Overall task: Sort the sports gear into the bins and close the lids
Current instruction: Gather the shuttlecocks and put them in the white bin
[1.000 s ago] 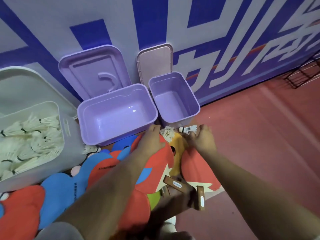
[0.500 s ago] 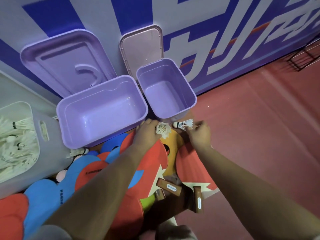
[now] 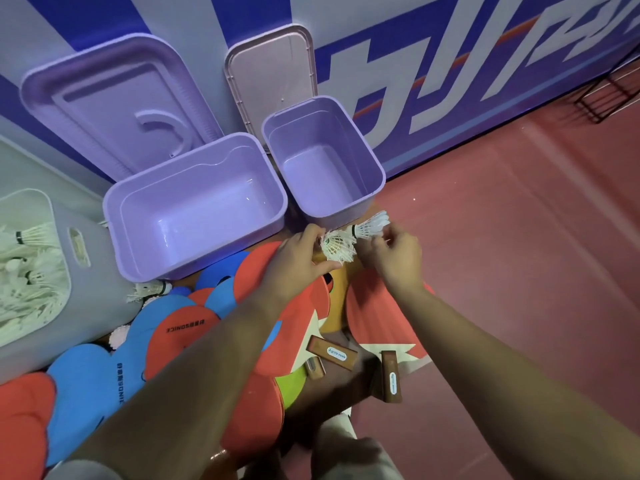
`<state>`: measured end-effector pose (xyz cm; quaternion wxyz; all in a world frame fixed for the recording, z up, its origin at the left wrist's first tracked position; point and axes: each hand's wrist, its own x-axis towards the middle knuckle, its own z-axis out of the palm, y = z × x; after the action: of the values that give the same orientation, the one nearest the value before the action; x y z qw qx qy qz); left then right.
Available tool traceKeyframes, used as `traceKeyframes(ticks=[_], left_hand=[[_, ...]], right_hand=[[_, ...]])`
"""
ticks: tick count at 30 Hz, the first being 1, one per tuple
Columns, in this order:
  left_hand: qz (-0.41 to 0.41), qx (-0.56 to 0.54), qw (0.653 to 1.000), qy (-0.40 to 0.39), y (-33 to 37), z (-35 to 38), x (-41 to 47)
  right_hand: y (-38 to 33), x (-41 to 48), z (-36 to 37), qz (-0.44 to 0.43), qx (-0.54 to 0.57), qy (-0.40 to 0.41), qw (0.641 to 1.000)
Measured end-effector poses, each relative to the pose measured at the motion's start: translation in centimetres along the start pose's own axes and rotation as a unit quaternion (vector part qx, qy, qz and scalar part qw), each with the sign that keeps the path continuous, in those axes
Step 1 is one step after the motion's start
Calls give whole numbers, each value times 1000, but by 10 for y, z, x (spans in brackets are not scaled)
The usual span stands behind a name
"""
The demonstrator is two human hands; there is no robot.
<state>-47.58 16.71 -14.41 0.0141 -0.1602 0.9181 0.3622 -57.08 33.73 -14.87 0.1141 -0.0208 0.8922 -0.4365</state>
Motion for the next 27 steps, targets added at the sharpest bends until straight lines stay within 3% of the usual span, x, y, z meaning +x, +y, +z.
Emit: traceKeyframes(ticks=[3, 10, 15, 21, 27], left_hand=[[-6, -31, 999, 14, 20, -14, -9], [-60, -96, 992, 47, 37, -67, -45], [-87, -216, 971, 48, 34, -106, -91], [-124, -266, 952, 82, 11, -151, -163], [-142, -253, 953, 87, -52, -199, -254]], right_hand=[[-11, -23, -19, -34, 50, 30, 998], [-69, -61, -50, -96, 143, 12, 985], [-112, -91, -49, -144, 104, -133, 975], [-170, -141, -4, -200, 119, -310, 922], [-213, -213, 67, -226, 103, -384, 889]])
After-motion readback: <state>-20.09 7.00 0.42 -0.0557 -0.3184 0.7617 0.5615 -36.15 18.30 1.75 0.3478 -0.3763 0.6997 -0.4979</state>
